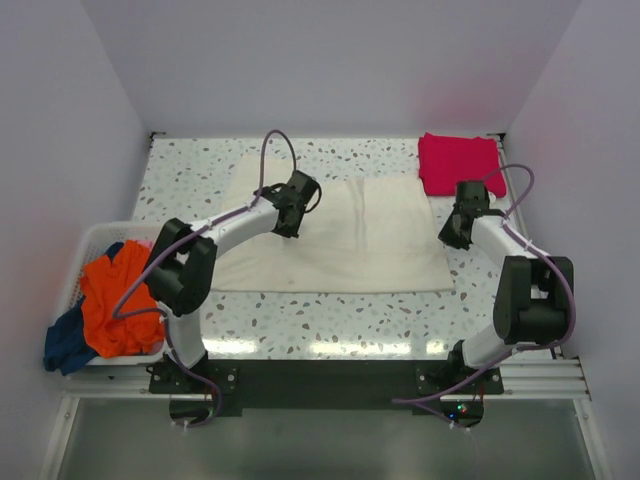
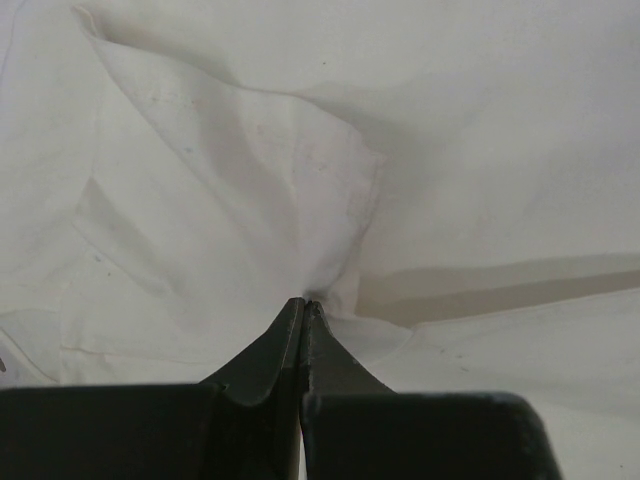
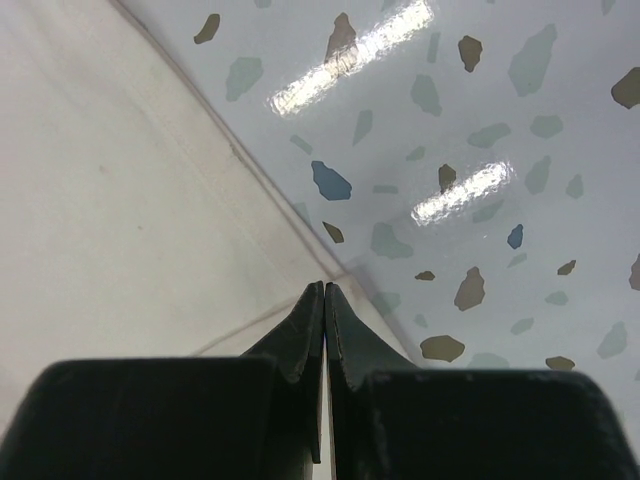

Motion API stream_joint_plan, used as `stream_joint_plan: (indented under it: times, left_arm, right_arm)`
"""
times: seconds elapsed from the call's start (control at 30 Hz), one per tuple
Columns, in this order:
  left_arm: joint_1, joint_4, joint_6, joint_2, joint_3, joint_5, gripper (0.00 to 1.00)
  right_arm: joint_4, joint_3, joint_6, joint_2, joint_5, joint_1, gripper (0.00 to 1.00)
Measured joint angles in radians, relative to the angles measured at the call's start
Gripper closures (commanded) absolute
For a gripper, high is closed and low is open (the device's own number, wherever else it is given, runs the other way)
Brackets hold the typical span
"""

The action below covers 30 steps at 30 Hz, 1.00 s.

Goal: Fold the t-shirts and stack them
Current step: Fold the tshirt

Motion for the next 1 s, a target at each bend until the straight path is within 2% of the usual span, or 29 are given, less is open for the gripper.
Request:
stream_joint_plan:
  times: [0.07, 0.13, 0.17, 0.27, 0.4, 0.83, 1.0]
  left_arm:
    - [0.005, 0.000, -0.007, -0.006, -0.005, 0.001, 1.00]
    - [0.008, -0.001, -0.008, -0.007, -0.006, 0.003, 1.00]
    - [0.008, 0.000, -0.008, -0.007, -0.006, 0.006, 1.00]
    - [0.008, 0.000, -0.008, -0.007, -0.006, 0.011, 1.00]
    - [0.008, 0.000, -0.008, -0.007, -0.006, 0.018, 1.00]
    - [0.008, 0.003, -0.008, -0.007, -0.007, 0.031, 1.00]
    - [0.009, 0.003, -0.008, -0.007, -0.007, 0.037, 1.00]
  right_arm:
    - [-0.001, 0.004, 0.000, -0.002, -0.001, -0.001, 0.97]
    - [-0.001, 0.010, 0.000, -0.002, -0.003, -0.001, 0.89]
    - [-0.001, 0.014, 0.000, -0.001, -0.006, -0.001, 0.80]
    - [0.005, 0.021, 0.001, 0.009, -0.020, -0.002, 0.70]
    - [0.007, 0.020, 0.000, 0.034, -0.023, -0.003, 0.63]
    - [0.014, -0.009, 0.000, 0.076, -0.024, -0.004, 0.64]
    - [0.019, -0.017, -0.001, 0.076, -0.024, -0.004, 0.71]
